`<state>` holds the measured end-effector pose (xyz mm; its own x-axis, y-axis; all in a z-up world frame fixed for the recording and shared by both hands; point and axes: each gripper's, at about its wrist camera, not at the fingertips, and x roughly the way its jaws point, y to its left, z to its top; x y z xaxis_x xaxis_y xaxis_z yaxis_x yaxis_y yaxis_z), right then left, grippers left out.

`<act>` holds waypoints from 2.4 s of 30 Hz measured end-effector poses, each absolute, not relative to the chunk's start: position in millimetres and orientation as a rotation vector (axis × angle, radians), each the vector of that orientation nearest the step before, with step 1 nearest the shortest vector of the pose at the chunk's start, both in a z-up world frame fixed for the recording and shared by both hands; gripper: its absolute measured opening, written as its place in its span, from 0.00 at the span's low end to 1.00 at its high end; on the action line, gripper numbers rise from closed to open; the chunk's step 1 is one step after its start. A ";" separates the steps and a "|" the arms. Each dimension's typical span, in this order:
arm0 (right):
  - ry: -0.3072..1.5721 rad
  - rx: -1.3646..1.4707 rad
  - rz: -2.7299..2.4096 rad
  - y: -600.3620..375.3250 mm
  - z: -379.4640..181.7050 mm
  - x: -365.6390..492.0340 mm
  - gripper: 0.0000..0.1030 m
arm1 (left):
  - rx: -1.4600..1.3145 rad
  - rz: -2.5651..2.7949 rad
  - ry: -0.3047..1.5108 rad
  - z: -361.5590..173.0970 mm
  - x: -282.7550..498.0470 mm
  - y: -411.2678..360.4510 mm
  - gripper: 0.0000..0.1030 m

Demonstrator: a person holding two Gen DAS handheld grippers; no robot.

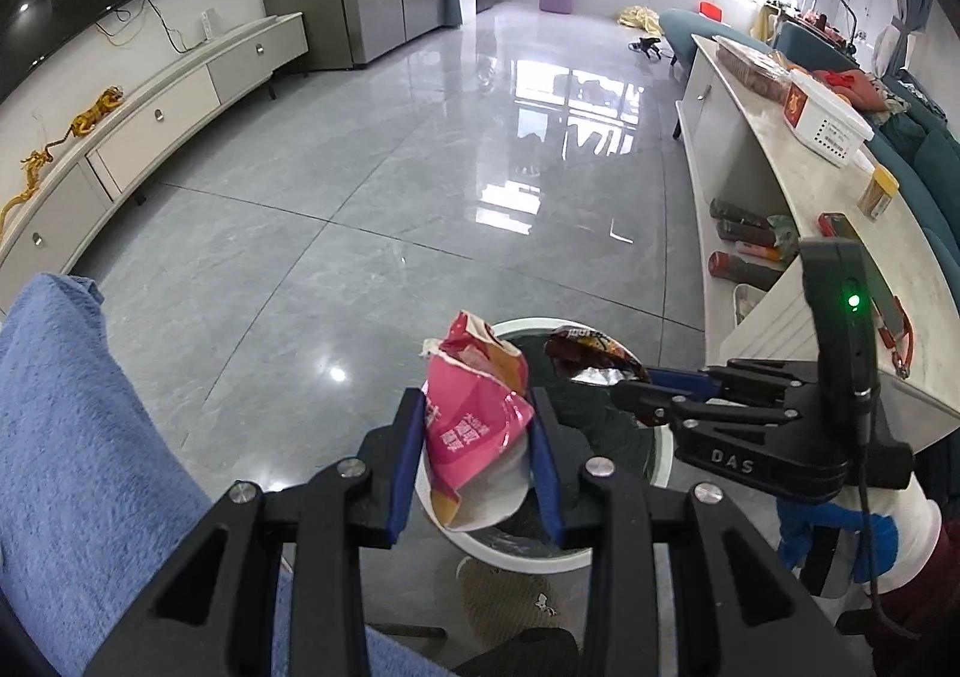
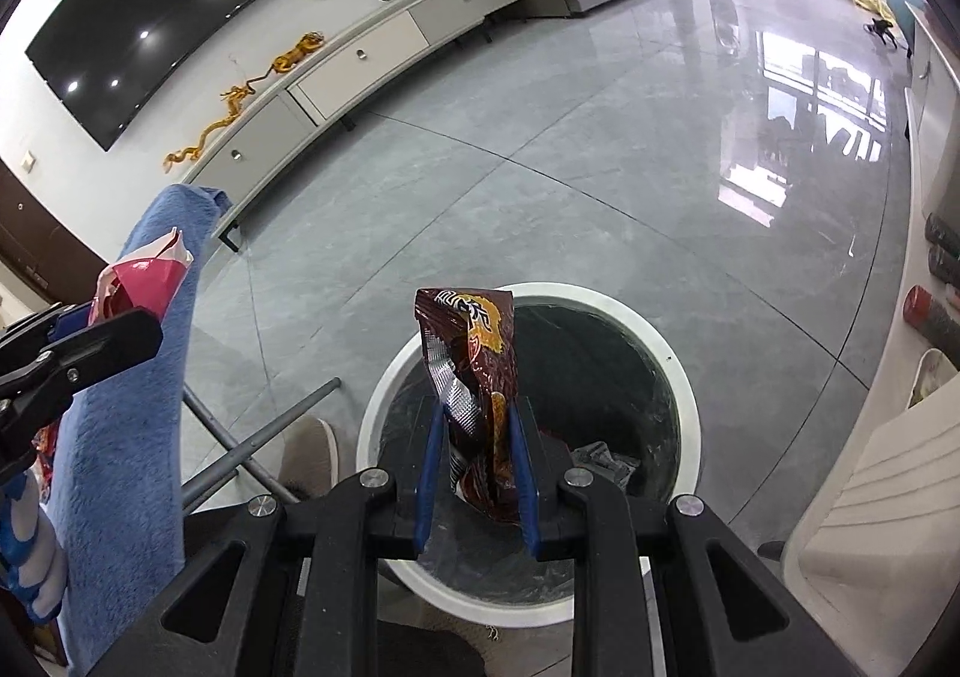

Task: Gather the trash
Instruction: 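Carry both wrappers over the bin and open both tools to drop them, then grasp the red chip bag with the left tool while the right tool grasps the white plastic bag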

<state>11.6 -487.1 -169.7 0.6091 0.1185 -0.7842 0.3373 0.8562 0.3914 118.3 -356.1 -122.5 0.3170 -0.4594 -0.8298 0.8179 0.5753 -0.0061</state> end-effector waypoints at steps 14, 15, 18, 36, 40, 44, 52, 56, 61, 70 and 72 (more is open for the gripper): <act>0.957 0.568 -0.212 -500.2 -186.9 17.2 0.42 | 0.421 -0.925 0.963 -128.4 129.6 -372.6 0.44; 0.957 0.570 -0.216 -500.9 -187.6 16.0 0.43 | 0.414 -0.925 0.961 -127.6 129.9 -372.2 0.51; 0.958 0.574 -0.228 -503.1 -187.0 12.5 0.45 | 0.401 -0.930 0.956 -124.7 128.9 -373.4 0.52; 0.817 0.450 -0.340 -475.4 -112.8 -8.0 0.99 | 0.311 -0.793 0.743 -70.3 105.7 -310.1 0.52; 0.756 0.401 -0.307 -455.6 -82.7 -8.2 1.00 | 0.278 -0.744 0.681 -54.0 100.4 -281.7 0.52; 0.709 0.343 -0.261 -428.7 -55.1 -4.7 1.00 | 0.263 -0.702 0.667 -37.3 98.4 -243.7 0.52; 0.693 0.226 -0.068 -352.6 -11.2 20.2 1.00 | 0.190 -0.572 0.645 -25.8 99.8 -138.0 0.52; 0.724 0.171 0.031 -307.7 -1.6 43.2 1.00 | 0.143 -0.460 0.655 -32.5 103.9 -70.7 0.52; 0.728 0.121 0.143 -255.4 1.4 71.9 1.00 | 0.064 -0.293 0.681 -45.8 115.3 20.0 0.52; 0.788 0.005 0.332 -161.1 -16.1 134.3 0.85 | -0.054 -0.011 0.730 -72.3 131.6 165.5 0.52; 0.798 -0.028 0.368 -143.8 -20.8 150.6 0.83 | -0.086 0.028 0.767 -82.9 141.2 191.2 0.51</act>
<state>150.6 -143.8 -20.8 0.6381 0.3120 -0.7039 -0.3333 0.9360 0.1128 141.2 191.2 -82.9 0.7196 -0.0057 -0.6943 -0.0568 0.9961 -0.0671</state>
